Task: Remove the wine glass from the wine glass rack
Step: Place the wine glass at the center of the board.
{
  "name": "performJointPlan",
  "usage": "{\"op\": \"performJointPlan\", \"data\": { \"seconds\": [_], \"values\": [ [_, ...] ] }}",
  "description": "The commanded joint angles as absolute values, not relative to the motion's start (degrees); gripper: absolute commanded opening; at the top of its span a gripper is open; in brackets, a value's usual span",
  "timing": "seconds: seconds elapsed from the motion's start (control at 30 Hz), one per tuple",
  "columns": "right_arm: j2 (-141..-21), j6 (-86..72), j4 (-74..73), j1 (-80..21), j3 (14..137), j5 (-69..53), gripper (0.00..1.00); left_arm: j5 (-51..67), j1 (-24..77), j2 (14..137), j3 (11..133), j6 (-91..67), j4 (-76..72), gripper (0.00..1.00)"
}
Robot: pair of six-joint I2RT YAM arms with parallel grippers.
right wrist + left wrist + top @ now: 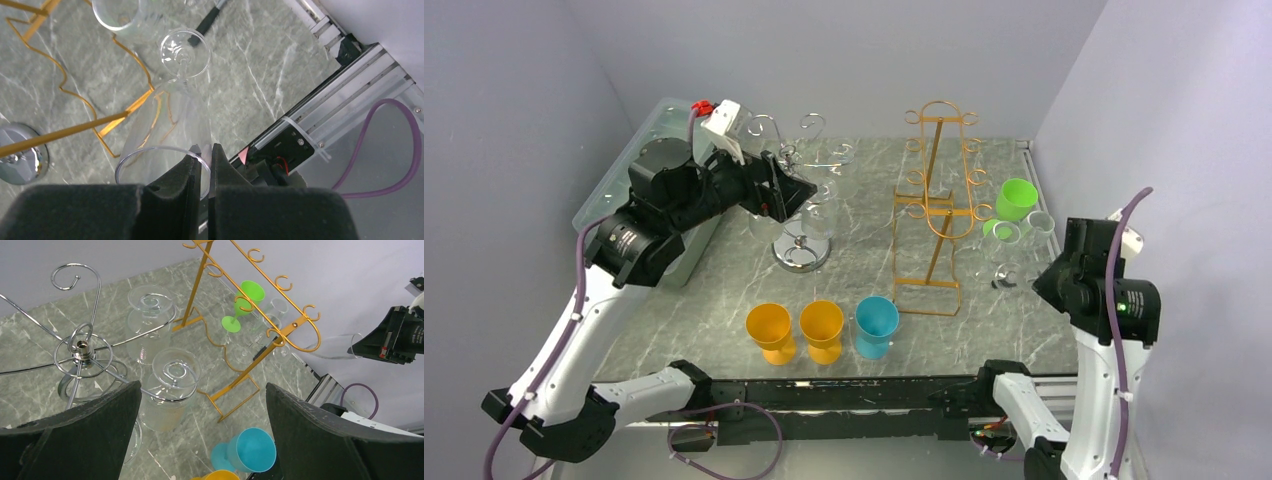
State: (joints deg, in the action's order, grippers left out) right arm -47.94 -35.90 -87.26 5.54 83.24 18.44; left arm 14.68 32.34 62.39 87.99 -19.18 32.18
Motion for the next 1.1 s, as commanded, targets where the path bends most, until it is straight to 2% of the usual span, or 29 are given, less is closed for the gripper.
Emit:
{"op": "performJointPlan", "data": {
  "seconds": [0.0, 0.33, 0.77, 1.07],
  "values": [
    [-50.08, -31.85, -86.14, 5.89, 81.03, 13.36, 0.0, 14.77, 32.52, 63.12, 88.34, -19.09, 30.81, 1.0],
    [-57.89, -28.28, -85.99, 5.8, 76.59, 5.37, 0.0, 14.6, 32.43, 64.54, 88.75, -19.24, 31.06, 0.99],
    [-66.45, -29.53, -85.77, 5.89, 79.16, 10.62, 0.0, 13.19, 32.34, 64.78, 89.3, -18.37, 31.69, 0.99],
    [-69.92, -29.05, -83.71, 6.15, 78.72, 9.42, 0.0, 13.5, 32.17, 65.21, 89.46, -18.46, 31.71, 0.99]
  ]
}}
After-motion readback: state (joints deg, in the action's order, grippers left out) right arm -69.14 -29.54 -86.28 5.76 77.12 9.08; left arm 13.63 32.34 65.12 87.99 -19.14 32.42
